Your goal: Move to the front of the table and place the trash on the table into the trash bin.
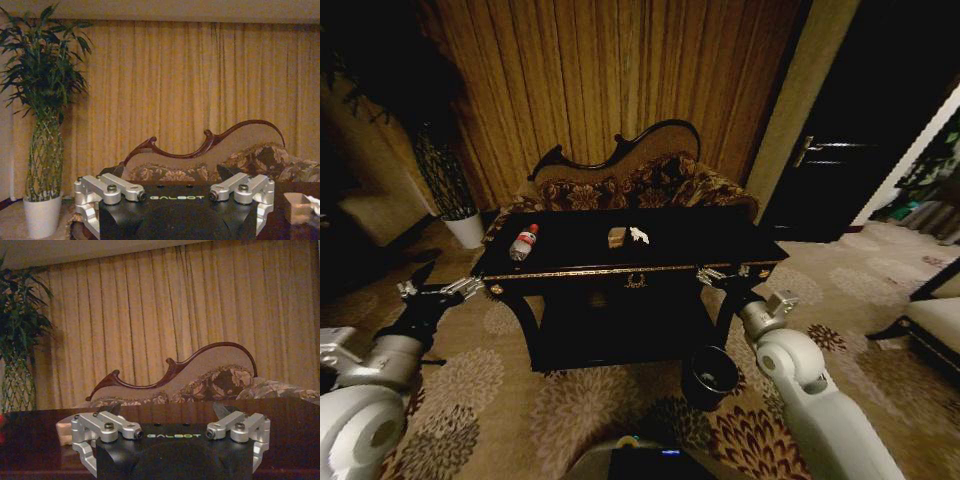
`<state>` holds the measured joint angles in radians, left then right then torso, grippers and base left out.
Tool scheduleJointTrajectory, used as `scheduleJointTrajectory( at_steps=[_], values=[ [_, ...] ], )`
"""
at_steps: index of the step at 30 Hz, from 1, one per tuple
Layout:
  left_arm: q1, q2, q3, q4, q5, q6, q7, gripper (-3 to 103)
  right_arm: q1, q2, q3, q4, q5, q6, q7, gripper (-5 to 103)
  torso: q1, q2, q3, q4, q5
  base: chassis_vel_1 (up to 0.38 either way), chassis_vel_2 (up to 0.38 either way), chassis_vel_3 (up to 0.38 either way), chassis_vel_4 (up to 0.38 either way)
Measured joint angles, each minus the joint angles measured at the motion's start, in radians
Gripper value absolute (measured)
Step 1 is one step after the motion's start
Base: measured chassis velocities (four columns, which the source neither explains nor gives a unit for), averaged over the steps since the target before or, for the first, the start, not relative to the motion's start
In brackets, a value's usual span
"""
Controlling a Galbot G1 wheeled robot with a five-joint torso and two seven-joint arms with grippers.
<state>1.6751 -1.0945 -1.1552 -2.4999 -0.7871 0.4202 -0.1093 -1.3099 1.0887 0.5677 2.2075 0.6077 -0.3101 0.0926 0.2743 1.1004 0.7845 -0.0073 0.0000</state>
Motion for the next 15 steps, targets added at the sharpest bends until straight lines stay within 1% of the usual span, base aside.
scheduleJointTrajectory(
  at_steps=[7,15],
  values=[
    [0.001,-0.001,0.002,0.0,0.0,0.0,0.0,100,0.002,-0.003,-0.002,-0.001,0.002,-0.001,0.0,100,0.0,0.0,0.0,0.0,-0.0001,-0.149,0.155,0.162,-0.161],
    [0.002,-0.002,0.006,0.0,0.0,-0.001,0.001,100,0.004,-0.003,-0.006,-0.002,0.004,-0.005,0.0,100,0.0,0.0,0.0,0.0,0.0,-0.095,0.101,0.096,-0.091]
  ],
)
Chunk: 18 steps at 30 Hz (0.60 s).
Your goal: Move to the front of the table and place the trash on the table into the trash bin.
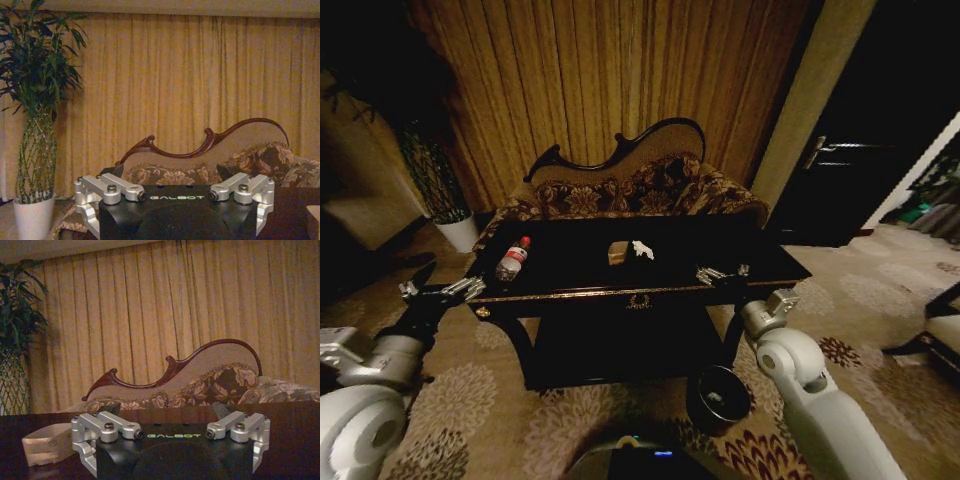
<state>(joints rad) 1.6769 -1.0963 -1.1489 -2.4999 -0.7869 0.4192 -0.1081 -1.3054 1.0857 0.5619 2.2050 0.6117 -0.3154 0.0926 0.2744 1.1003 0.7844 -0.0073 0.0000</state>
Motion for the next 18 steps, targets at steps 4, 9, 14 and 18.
scheduleJointTrajectory(
  at_steps=[4,9,14,18],
  values=[
    [0.001,0.0,0.0,0.0,0.001,-0.001,0.001,100,-0.001,0.001,-0.001,0.0,0.0,-0.001,0.0,100,0.0,0.0,0.0,0.0,0.0,-0.077,0.086,0.093,-0.105],
    [0.001,0.0,0.001,0.0,0.001,-0.002,0.001,100,-0.005,-0.001,-0.008,-0.003,-0.002,0.005,0.0,100,0.0,0.0,0.0,0.0001,-0.0001,-0.102,0.115,0.114,-0.106],
    [0.002,-0.003,0.001,0.0,0.002,-0.003,0.002,100,-0.019,-0.015,-0.02,0.011,0.015,0.005,0.001,100,0.0,0.0,0.0,0.0001,0.0,-0.06,0.09,0.062,-0.074],
    [0.003,-0.008,0.002,0.0,0.002,-0.003,0.002,100,-0.022,-0.034,-0.022,0.021,0.054,-0.032,-0.001,100,0.0,0.0,0.0,0.0,-0.0001,0.0,0.0,0.0,0.0]
  ],
)
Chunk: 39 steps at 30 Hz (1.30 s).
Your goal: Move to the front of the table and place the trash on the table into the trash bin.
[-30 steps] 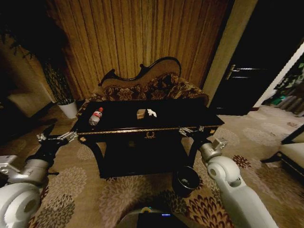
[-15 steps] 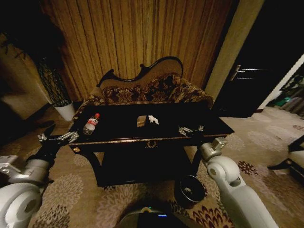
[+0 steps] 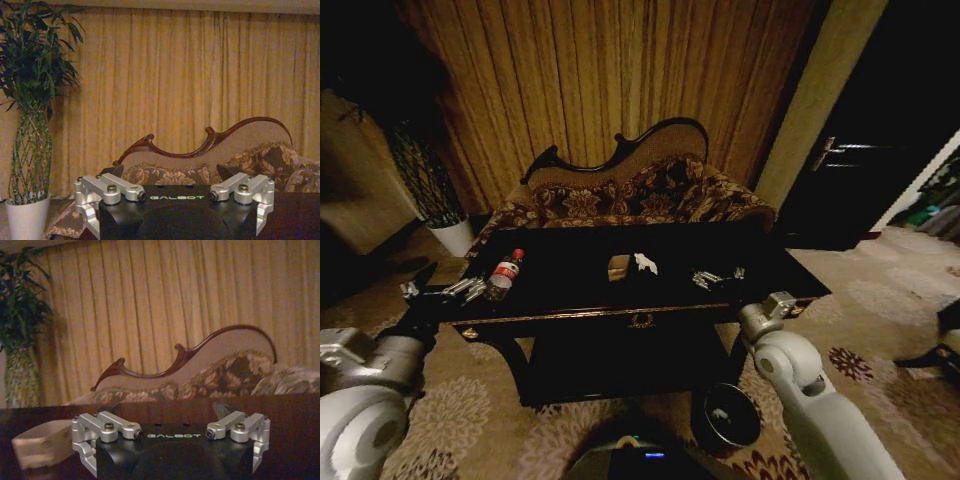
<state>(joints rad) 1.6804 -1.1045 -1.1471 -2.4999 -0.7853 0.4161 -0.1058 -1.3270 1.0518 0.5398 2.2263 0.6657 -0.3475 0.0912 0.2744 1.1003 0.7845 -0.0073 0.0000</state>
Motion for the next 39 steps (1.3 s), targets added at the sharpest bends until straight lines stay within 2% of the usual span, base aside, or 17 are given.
scheduleJointTrajectory(
  at_steps=[2,5,6,9,15,16,20,21,25,26,29,39],
  values=[
    [0.001,-0.001,-0.001,0.0,0.0,0.0,0.0,100,0.007,-0.014,-0.005,0.0,0.018,-0.016,-0.002,100,0.0,0.0,0.0,0.0,0.0,0.0,0.0,0.0,0.0],
    [0.003,-0.004,-0.004,0.0,0.0,0.0,0.004,100,0.052,-0.069,-0.027,0.006,0.133,-0.1,0.001,100,0.0,0.0,0.0,-0.0001,0.0002,0.0,0.0,0.0,0.0],
    [0.003,-0.004,-0.004,0.0,0.0,0.0,0.004,100,0.052,-0.069,-0.027,0.006,0.133,-0.1,0.001,100,0.0,0.0,0.0,-0.0001,0.0002,0.0,0.0,0.0,0.0],
    [0.0,-0.007,-0.004,0.0,0.0,0.0,0.004,100,0.111,-0.148,-0.06,-0.013,0.246,-0.152,0.019,100,0.0,0.0,0.0,0.0002,0.0001,0.0,0.0,0.0,0.0],
    [0.002,-0.01,-0.01,0.0,-0.001,0.0,0.001,100,0.235,-0.26,-0.14,-0.087,0.314,-0.168,0.024,100,0.0,0.0,0.0,-0.0001,0.0002,0.0,0.0,0.0,0.0],
    [0.002,-0.01,-0.01,0.0,-0.001,0.0,0.001,100,0.235,-0.26,-0.14,-0.087,0.314,-0.168,0.024,100,0.0,0.0,0.0,-0.0001,0.0002,0.0,0.0,0.0,0.0],
    [0.007,-0.016,-0.024,0.0,-0.003,0.002,0.0,100,0.391,-0.296,-0.256,-0.152,0.346,-0.176,0.037,100,0.0,0.0,0.0,0.0001,0.0001,0.0,0.0,0.0,0.0],
    [0.007,-0.016,-0.024,0.0,-0.003,0.002,0.0,100,0.391,-0.296,-0.256,-0.152,0.346,-0.176,0.037,100,0.0,0.0,0.0,0.0001,0.0001,0.0,0.0,0.0,0.0],
    [0.019,-0.029,-0.028,0.0,-0.002,0.002,-0.001,100,0.514,-0.288,-0.389,-0.211,0.358,-0.189,0.061,100,0.0,0.0,0.0,0.0001,-0.0002,0.0,0.0,0.0,0.0],
    [0.019,-0.029,-0.028,0.0,-0.002,0.002,-0.001,100,0.514,-0.288,-0.389,-0.211,0.358,-0.189,0.061,100,0.0,0.0,0.0,0.0001,-0.0002,0.0,0.0,0.0,0.0],
    [0.024,-0.034,-0.036,0.0,-0.002,0.002,-0.001,100,0.614,-0.257,-0.513,-0.272,0.371,-0.205,0.091,100,0.0,0.0,0.0,0.0002,0.0001,0.0,0.0,0.0,0.0],
    [0.024,-0.038,-0.045,0.0,-0.003,0.002,-0.001,100,0.774,-0.184,-0.657,-0.383,0.377,-0.232,0.151,100,0.0,0.0,0.0,0.0,-0.0001,0.0,0.0,0.0,0.0]
  ],
)
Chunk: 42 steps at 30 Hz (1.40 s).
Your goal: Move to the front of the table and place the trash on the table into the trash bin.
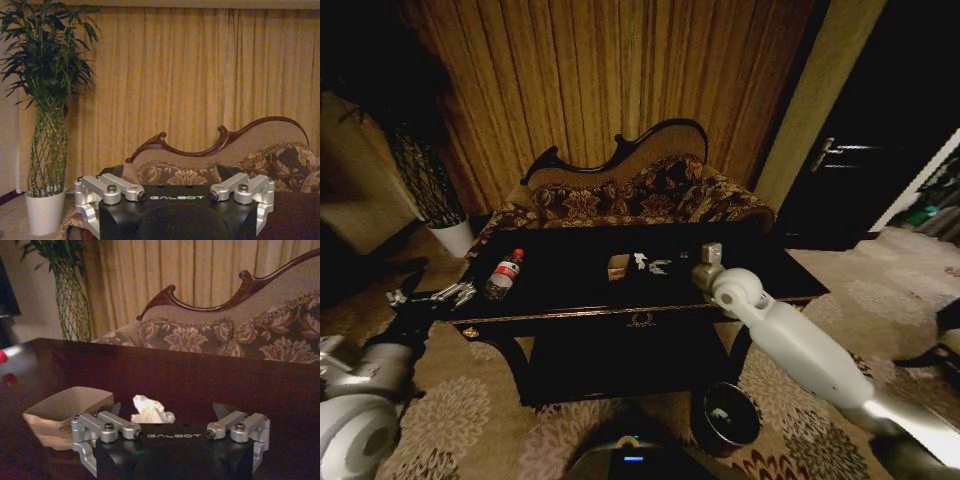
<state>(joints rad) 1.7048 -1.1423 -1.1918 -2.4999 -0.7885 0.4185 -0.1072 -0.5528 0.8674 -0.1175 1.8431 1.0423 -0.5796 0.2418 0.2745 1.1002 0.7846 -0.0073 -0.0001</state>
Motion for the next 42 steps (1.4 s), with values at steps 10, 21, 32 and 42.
scheduleJointTrajectory(
  at_steps=[10,21,32,42],
  values=[
    [-0.002,-0.003,-0.006,0.0,0.0,-0.002,0.001,100,0.064,0.045,-0.074,-0.054,0.031,-0.063,0.051,100,0.0,0.0,0.0,0.0,0.0001,0.0,0.0,0.0,0.0],
    [0.0,-0.006,-0.013,0.0,-0.001,-0.004,0.002,100,0.084,0.069,-0.096,-0.075,0.042,-0.092,0.085,100,0.0,0.0,0.0,0.0,0.0001,0.0,0.0,0.0,0.0],
    [-0.001,0.0,-0.017,0.0,-0.002,-0.006,0.002,100,0.075,0.067,-0.083,-0.071,0.049,-0.1,0.079,70,0.0,0.0,0.0,0.0,0.0001,0.0,0.0,0.0,0.0],
    [-0.003,0.001,-0.009,0.0,-0.001,-0.006,0.003,100,0.051,0.057,-0.064,-0.063,0.045,-0.09,0.076,36,0.0,0.0,0.0,0.0,0.0002,0.0,0.0,0.0,0.0]
  ],
)
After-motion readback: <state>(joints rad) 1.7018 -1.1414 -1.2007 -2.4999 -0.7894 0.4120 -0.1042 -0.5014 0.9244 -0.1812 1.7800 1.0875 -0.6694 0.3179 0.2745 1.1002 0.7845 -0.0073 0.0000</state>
